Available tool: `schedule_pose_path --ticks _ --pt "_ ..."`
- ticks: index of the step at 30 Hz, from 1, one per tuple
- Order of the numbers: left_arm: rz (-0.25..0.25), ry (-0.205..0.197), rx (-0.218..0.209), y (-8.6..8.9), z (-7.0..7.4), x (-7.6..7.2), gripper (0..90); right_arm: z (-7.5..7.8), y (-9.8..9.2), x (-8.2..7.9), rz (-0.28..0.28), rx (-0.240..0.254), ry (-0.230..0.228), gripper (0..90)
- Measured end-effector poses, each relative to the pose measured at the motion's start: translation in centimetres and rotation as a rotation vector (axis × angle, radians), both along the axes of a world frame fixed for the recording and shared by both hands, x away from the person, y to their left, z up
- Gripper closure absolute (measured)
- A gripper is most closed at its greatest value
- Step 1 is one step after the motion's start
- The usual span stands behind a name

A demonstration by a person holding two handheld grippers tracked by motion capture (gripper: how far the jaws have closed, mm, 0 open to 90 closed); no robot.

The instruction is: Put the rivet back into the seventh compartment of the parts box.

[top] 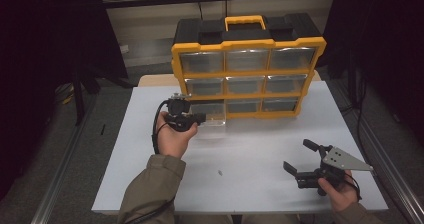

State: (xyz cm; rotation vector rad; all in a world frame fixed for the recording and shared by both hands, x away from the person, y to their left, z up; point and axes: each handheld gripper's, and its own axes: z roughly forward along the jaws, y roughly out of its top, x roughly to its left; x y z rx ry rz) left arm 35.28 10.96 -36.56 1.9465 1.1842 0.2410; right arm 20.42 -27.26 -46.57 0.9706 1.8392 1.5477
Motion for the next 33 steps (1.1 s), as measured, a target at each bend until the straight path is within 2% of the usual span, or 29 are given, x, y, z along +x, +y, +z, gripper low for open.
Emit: schedule_pose_path --ticks 33 --pt "0.069 -0.009 0.006 -0.7 -0.1 2.2 86.6 0.0 0.0 0.0 0.001 0.001 -0.001 0.0"
